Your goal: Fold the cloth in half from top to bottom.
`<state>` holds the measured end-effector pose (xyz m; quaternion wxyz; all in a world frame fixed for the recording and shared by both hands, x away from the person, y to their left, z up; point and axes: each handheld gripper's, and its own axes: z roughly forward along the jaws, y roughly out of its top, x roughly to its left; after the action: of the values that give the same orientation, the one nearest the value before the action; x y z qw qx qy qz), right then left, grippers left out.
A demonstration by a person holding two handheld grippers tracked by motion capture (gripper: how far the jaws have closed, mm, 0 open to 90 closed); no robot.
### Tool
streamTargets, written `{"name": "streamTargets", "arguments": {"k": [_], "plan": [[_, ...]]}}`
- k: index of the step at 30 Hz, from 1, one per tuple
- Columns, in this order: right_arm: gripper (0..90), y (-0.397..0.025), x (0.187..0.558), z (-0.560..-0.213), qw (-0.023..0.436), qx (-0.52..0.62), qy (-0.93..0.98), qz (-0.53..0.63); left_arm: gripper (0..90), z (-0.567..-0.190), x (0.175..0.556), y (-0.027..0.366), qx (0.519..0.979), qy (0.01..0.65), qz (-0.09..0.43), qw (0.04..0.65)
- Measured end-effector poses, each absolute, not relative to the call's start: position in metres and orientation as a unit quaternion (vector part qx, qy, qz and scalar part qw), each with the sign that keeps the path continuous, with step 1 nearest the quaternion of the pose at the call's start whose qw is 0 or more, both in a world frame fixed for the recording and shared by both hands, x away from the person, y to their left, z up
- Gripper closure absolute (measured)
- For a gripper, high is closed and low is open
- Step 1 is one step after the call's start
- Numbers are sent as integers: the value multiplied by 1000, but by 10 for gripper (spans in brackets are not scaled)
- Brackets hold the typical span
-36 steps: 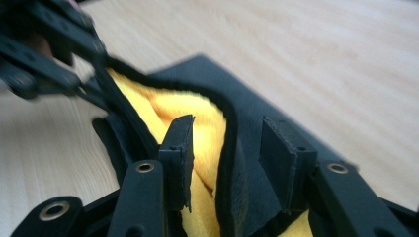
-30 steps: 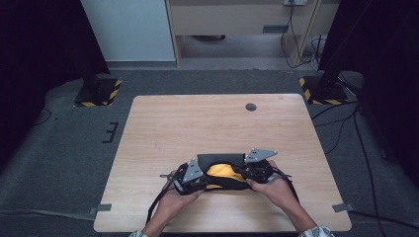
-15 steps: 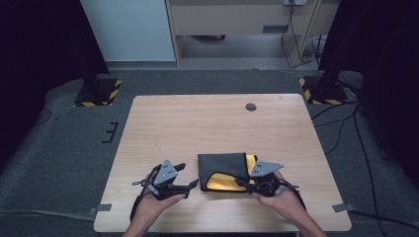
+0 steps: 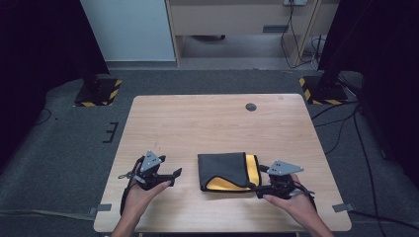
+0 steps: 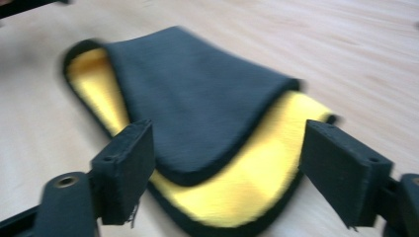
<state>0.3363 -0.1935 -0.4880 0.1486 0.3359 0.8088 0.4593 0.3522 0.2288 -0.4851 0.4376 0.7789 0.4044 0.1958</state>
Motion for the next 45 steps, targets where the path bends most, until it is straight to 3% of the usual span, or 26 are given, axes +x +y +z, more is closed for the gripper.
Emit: {"name": "streamTargets", "arguments": {"k": [3, 8, 20, 39, 45], "plan": [[154, -206, 345, -488, 177, 373, 787, 457, 87, -490, 359, 231, 784, 418, 190, 418], [89, -237, 357, -495, 202, 438, 749, 454, 57, -505, 366, 235, 793, 433, 195, 383], [98, -290, 363, -512, 221, 499, 721, 427, 55, -516, 371, 247, 795, 452, 204, 350], [95, -310, 372, -537, 208, 570, 712, 354, 38, -536, 375, 258, 785, 490, 204, 320], [82, -302, 373, -538, 227, 558, 730, 323, 33, -537, 375, 258, 782, 493, 206, 321]]}}
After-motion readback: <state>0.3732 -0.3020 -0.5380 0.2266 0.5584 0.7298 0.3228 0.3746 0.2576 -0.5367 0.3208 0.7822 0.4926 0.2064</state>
